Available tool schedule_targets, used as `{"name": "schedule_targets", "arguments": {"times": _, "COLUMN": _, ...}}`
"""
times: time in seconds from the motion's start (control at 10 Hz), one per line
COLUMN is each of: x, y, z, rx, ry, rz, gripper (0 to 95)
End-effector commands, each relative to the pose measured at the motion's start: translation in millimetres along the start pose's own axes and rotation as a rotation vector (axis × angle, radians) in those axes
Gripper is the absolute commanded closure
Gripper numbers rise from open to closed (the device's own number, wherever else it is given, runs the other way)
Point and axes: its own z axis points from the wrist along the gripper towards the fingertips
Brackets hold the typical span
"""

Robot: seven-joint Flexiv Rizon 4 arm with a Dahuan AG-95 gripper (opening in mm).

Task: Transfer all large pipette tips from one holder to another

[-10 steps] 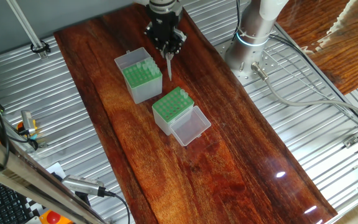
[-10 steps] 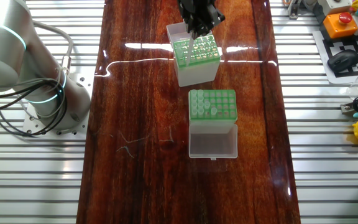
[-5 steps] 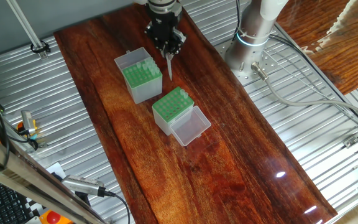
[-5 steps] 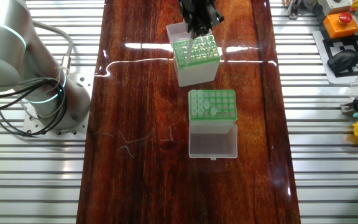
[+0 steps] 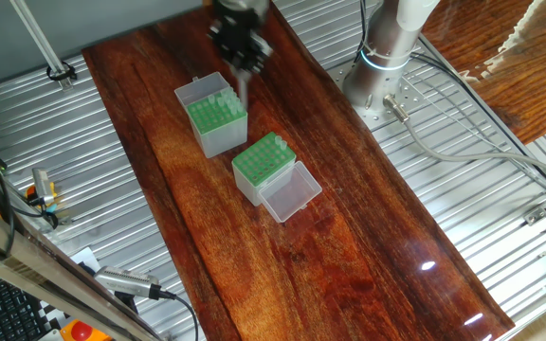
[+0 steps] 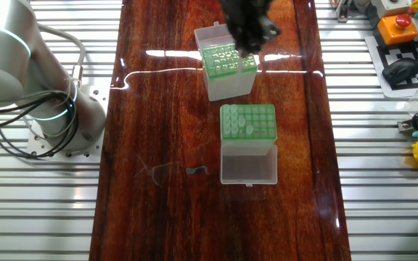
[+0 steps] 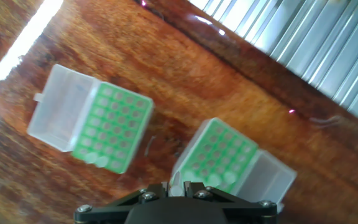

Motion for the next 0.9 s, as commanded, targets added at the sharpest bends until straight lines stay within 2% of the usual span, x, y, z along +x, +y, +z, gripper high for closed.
{"name": "schedule_targets", "arguments": {"times": 0.1, "x": 1.0, "y": -2.7, "z": -1.1, "rx": -0.025, "ry": 0.005, "rz": -0.030, "gripper": 95.0}}
{"name": "schedule_targets", "arguments": {"times": 0.2, "x": 1.0, "y": -2.7, "z": -1.1, "rx": -0.046, "ry": 0.033, "rz": 0.010, "gripper": 95.0}}
{"name": "schedule_targets", "arguments": {"times": 0.4, "x": 1.0, "y": -2.7, "z": -1.1, "rx": -0.033, "ry": 0.006, "rz": -0.015, "gripper": 95.0}}
{"name": "schedule_targets", "arguments": {"times": 0.5, "x": -0.2, "y": -13.1, "z": 1.2, "rx": -0.027, "ry": -0.001, "rz": -0.044, "gripper": 95.0}}
{"name": "schedule_targets", "arguments": {"times": 0.7, "x": -10.9, "y": -47.2, "z": 2.4, "rx": -0.025, "ry": -0.005, "rz": -0.094, "gripper": 95.0}}
{"name": "schedule_targets", "arguments": {"times": 0.9, "x": -20.2, "y": -61.2, "z": 1.4, "rx": -0.019, "ry": -0.005, "rz": -0.103, "gripper": 95.0}}
